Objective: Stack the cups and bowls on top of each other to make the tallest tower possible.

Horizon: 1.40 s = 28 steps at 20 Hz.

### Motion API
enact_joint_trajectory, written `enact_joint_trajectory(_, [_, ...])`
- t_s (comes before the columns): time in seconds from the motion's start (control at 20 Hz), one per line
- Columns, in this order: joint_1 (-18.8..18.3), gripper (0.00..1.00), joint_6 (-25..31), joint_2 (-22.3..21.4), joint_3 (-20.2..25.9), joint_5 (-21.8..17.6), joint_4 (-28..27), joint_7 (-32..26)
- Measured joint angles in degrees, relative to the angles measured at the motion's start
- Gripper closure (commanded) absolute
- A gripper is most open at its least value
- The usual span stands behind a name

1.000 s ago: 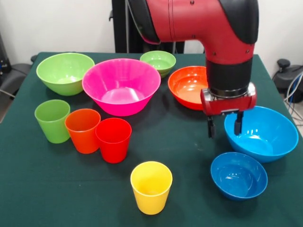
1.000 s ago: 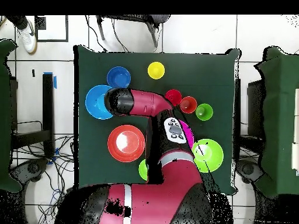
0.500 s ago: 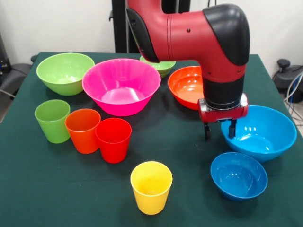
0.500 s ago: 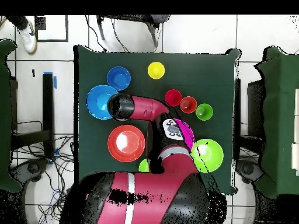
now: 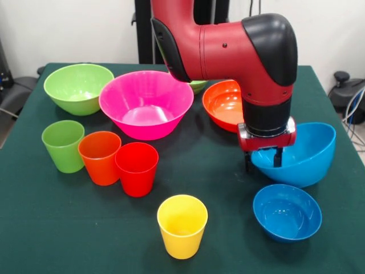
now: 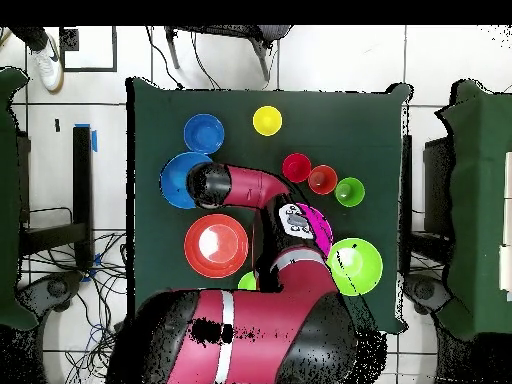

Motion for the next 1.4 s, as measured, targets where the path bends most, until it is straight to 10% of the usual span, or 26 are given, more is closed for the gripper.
enact_joint_trajectory(1.35, [0.1, 0.00, 0.0, 0.2, 0.1, 0.0, -0.5, 0.0])
enact_joint_trajectory(1.4, [0.1, 1.00, 0.1, 0.0, 0.3, 0.3, -0.6, 0.0])
